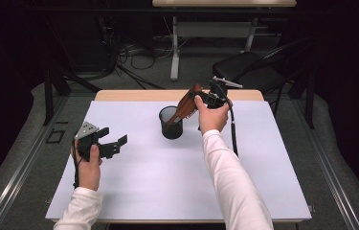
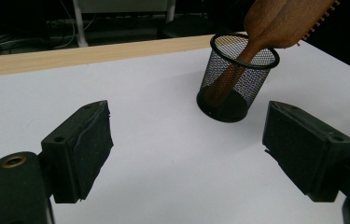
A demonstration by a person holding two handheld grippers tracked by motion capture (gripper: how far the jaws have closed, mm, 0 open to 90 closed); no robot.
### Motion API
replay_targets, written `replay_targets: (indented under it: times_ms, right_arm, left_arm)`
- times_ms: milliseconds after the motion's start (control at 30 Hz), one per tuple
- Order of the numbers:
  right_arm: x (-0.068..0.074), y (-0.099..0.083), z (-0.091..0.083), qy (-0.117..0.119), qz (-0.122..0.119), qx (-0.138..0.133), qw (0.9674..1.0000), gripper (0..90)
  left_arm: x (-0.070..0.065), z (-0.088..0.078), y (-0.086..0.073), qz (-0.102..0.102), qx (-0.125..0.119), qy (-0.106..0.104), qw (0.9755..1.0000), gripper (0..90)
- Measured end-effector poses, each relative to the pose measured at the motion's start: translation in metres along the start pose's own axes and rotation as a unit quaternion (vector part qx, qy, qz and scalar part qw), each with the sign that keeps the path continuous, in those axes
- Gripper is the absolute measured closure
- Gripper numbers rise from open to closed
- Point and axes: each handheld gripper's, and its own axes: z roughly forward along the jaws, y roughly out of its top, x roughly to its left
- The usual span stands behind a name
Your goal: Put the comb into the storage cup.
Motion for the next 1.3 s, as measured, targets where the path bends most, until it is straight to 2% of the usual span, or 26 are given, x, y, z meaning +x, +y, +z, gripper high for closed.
replay_targets:
  times_ms: [300,700,1300]
  right_arm:
    - [-0.0013,-0.001,0.0014,-0.007,0.001,0.001,1.0,50.0]
    - [-0.0044,-0.0017,0.0021,-0.004,0.012,0.001,0.9999,49.9]
    - [-0.0067,-0.0019,0.0022,-0.005,0.015,0.002,0.9999,49.5]
  left_arm:
    - [0.0,0.0001,0.0,0.001,0.001,0.0,1.0,15.9]
    - [-0.0001,0.0004,0.0,0.0,0.001,0.0,1.0,15.8]
    - [0.0004,0.0007,-0.0003,0.0,0.002,0.001,1.0,15.8]
